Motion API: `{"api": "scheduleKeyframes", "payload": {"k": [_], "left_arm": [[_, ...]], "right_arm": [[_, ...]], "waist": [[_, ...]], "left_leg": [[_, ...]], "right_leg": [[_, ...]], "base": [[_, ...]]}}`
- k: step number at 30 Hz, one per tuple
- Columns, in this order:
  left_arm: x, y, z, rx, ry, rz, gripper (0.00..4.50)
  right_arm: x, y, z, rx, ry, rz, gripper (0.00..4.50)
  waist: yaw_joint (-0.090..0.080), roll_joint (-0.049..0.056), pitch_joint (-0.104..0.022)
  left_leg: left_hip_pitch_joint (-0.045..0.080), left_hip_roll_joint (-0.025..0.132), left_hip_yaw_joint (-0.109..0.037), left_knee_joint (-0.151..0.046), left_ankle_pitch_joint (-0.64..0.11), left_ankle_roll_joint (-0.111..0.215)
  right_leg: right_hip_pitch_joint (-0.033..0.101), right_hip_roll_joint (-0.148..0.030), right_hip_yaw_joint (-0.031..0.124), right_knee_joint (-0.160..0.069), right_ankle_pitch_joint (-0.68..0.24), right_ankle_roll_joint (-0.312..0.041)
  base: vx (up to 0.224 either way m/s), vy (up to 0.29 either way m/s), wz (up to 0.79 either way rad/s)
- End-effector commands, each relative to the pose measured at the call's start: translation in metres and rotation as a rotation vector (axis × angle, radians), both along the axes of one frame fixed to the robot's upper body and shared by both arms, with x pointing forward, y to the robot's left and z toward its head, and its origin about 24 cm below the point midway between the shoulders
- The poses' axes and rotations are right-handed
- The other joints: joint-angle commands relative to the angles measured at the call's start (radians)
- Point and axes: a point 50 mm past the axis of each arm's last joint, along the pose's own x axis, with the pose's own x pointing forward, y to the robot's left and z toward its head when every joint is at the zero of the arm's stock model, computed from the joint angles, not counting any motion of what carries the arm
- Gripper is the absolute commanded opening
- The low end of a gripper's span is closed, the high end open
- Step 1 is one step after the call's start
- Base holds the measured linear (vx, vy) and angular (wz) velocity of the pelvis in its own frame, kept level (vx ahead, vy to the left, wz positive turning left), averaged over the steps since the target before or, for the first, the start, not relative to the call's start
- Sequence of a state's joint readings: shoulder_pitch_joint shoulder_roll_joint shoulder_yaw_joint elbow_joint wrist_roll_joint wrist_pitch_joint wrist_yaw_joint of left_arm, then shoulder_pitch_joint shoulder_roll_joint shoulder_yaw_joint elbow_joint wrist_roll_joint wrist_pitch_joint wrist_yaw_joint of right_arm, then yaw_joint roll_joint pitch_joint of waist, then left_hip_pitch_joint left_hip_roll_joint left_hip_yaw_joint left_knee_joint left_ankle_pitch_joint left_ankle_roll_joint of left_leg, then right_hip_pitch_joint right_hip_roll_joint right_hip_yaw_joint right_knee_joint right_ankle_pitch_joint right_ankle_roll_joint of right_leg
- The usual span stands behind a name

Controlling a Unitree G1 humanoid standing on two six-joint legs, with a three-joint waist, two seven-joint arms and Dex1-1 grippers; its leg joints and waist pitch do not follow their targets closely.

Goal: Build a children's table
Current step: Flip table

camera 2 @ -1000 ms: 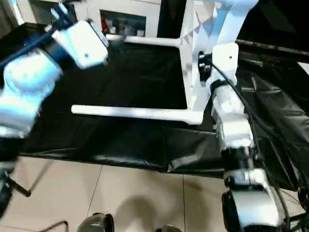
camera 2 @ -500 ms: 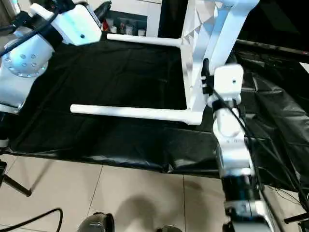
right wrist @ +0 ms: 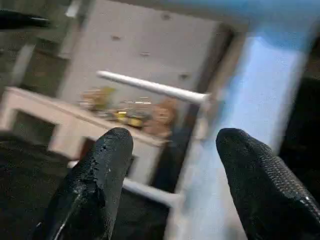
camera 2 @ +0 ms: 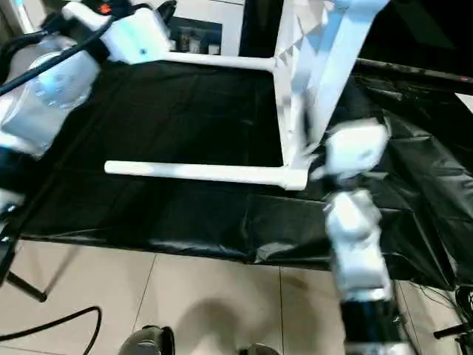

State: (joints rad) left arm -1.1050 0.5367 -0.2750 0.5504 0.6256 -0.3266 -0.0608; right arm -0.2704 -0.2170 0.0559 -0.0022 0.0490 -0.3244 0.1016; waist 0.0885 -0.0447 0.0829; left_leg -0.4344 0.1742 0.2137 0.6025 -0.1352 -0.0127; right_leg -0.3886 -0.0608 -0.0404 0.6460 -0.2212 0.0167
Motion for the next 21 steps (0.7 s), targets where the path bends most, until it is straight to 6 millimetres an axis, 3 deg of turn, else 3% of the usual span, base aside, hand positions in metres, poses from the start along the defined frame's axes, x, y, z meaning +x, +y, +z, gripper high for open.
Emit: {"api": "scheduleKeyframes", "payload": {"k": [1,6,11,21], "left_arm": [[0.001,-0.002,0.004,-0.014,0.005,-0.006,4.50],[0.003,-0.002,0.007,-0.063,0.037,-0.023,4.22],[0.004,-0.009,0.008,-0.070,0.086,-0.051,3.84],[0.008,-0.010,0.004,-0.097,0.180,-0.027,3.06]], "right_arm": [[-0.004,0.007,0.000,-0.011,0.017,0.088,3.03],[-0.008,0.016,-0.011,-0.039,0.063,0.169,3.09],[-0.009,0.019,-0.015,-0.072,0.075,0.193,3.09],[-0.007,0.014,-0.019,-0.095,0.104,0.204,3.09]], "waist": [[0.002,0.013,-0.073],[0.007,0.011,-0.072],[0.007,0.012,-0.069],[0.010,0.012,-0.066]], "left_leg": [[0.056,0.065,-0.052,-0.075,-0.294,-0.008],[0.058,0.066,-0.050,-0.074,-0.285,0.000],[0.060,0.067,-0.053,-0.079,-0.343,-0.024],[0.065,0.068,-0.055,-0.082,-0.384,-0.038]], "right_leg": [[0.017,-0.087,0.042,-0.079,-0.084,-0.176],[0.014,-0.086,0.042,-0.079,-0.064,-0.194],[0.012,-0.092,0.043,-0.087,-0.148,-0.183],[0.008,-0.093,0.045,-0.093,-0.203,-0.176]], "base": [[0.000,0.000,0.00],[0.000,0.000,0.00],[0.000,0.000,0.00],[0.000,0.000,0.00]]}}
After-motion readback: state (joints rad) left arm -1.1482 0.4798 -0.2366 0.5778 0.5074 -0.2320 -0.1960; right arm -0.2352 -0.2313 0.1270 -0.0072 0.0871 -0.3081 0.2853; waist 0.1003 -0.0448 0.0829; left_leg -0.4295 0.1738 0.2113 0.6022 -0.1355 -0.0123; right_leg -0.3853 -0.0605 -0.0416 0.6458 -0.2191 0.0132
